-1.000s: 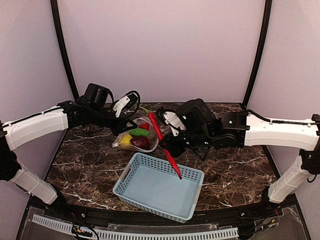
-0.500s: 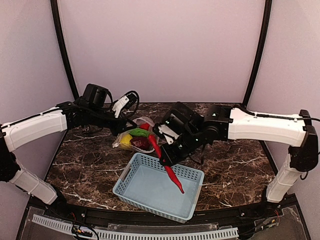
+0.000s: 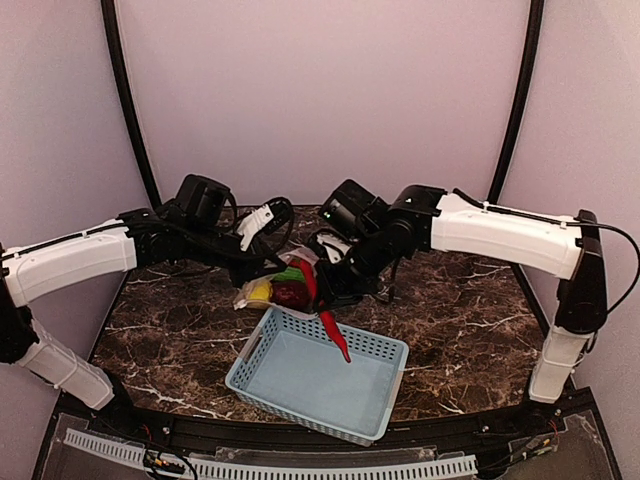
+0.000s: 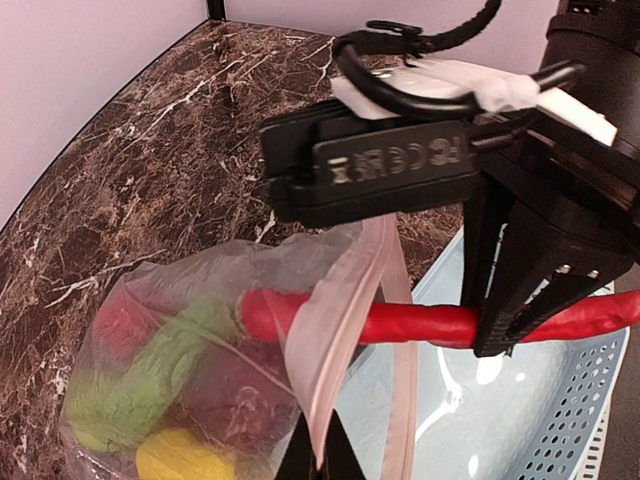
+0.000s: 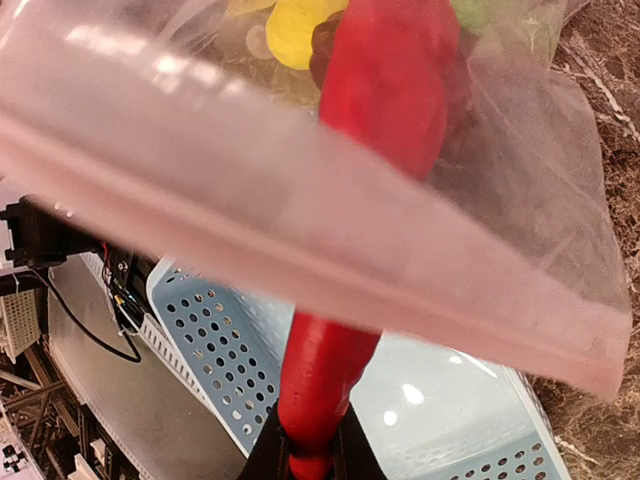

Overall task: Place the food in the zip-top bag and seal the zipper
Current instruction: Place the fake vegetable in the zipper food storage bag.

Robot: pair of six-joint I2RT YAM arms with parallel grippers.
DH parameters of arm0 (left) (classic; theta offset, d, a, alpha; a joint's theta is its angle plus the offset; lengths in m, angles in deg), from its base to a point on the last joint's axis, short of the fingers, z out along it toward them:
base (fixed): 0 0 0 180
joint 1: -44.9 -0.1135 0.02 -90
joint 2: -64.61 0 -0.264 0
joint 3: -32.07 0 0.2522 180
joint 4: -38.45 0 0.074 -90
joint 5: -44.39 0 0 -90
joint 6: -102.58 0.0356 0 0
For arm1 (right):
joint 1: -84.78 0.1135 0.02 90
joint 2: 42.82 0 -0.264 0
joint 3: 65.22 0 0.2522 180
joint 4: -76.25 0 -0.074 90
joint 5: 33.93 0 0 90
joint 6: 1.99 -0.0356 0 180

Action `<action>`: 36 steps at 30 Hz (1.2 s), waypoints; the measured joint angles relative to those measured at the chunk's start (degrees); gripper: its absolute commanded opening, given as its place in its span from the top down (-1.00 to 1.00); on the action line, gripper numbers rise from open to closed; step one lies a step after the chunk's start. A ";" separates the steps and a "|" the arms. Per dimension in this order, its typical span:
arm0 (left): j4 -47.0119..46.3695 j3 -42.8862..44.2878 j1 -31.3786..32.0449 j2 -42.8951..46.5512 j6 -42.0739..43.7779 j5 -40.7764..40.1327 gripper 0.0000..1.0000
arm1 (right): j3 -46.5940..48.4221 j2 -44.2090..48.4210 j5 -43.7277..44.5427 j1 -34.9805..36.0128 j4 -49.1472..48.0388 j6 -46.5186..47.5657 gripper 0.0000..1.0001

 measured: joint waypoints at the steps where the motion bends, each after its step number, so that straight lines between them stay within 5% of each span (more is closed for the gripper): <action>1: 0.15 0.00 0.17 0.00 0.15 0.02 0.99 | 0.42 -0.50 -0.02 -0.31 0.26 -0.09 0.92; 14: 2.25 0.22 1.51 -1.38 1.03 -0.11 0.99 | 9.20 -8.52 2.64 -2.58 0.70 -0.74 0.65; 20: 2.40 0.35 1.49 -1.42 0.13 -4.24 0.99 | 10.99 -11.47 5.68 -3.50 0.52 -0.74 0.06; 26: 2.73 1.31 0.57 -1.88 -1.16 -6.99 0.99 | 10.62 -10.84 7.04 -3.48 -0.24 0.26 -0.28; 36: 2.78 1.40 -0.83 -1.95 -2.47 -7.82 0.99 | -1.62 2.89 10.86 2.05 -4.83 1.14 -0.34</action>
